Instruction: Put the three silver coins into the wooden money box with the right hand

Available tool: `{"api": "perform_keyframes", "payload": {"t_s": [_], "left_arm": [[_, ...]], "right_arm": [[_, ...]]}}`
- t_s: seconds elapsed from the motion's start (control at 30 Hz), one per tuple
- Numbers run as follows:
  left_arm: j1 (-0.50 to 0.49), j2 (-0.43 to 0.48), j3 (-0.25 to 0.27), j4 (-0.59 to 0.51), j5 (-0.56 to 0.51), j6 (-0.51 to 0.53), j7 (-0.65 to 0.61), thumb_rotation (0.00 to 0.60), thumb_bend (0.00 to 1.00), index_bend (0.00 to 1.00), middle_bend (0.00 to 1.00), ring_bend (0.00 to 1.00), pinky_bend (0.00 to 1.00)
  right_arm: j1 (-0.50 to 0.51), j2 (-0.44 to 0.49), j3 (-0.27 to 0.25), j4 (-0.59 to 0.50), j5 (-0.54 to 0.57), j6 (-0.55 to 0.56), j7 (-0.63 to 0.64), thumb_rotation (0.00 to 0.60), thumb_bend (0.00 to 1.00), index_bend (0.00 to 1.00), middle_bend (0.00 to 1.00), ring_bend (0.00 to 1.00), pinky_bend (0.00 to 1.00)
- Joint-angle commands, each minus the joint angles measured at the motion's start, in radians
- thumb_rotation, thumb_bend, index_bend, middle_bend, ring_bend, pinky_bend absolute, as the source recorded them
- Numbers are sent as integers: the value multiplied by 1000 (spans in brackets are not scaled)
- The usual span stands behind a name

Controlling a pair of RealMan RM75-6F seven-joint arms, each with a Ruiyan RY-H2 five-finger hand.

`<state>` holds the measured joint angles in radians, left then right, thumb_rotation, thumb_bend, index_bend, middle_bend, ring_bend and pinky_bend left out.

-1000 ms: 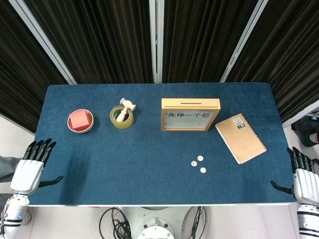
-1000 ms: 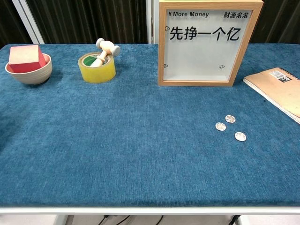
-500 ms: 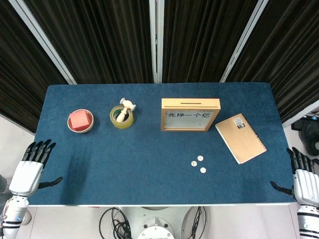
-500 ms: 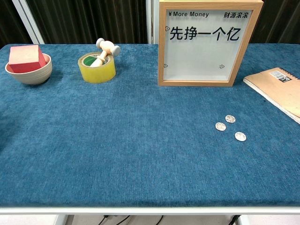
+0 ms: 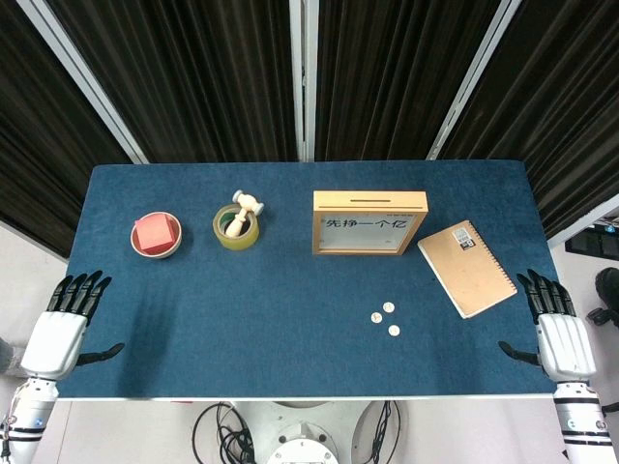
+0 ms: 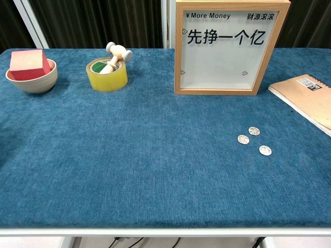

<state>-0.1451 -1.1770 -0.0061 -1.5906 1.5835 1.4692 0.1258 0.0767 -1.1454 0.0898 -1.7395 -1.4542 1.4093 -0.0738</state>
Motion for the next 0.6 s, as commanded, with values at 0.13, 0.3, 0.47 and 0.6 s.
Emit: {"api": "perform_keyframes", "payload": {"t_s": [0.13,0.3,0.47,0.6], "left_arm": [[0,-5,7,2,-1,-11,6,468,23,8,0,0,0],[1,-12,5,10,-2,-7,1,467,23,8,0,0,0],[-1,-20,2,24,5,-1,-9,467,24,8,0,0,0],[-2,-21,1,22,-3,-8,-2,467,23,8,0,0,0]], "right_arm": [[75,-15,-1,13,-61,-77,1,600,7,0,0,0,0],[131,-45,3,23,-90,-125,-35,600,31,0,0,0,0],[202,-91,6,25,-89,-212,-77,600,59,0,0,0,0],[249,-129,-3,51,-73,-286,-98,600,63,25,0,0,0]]}}
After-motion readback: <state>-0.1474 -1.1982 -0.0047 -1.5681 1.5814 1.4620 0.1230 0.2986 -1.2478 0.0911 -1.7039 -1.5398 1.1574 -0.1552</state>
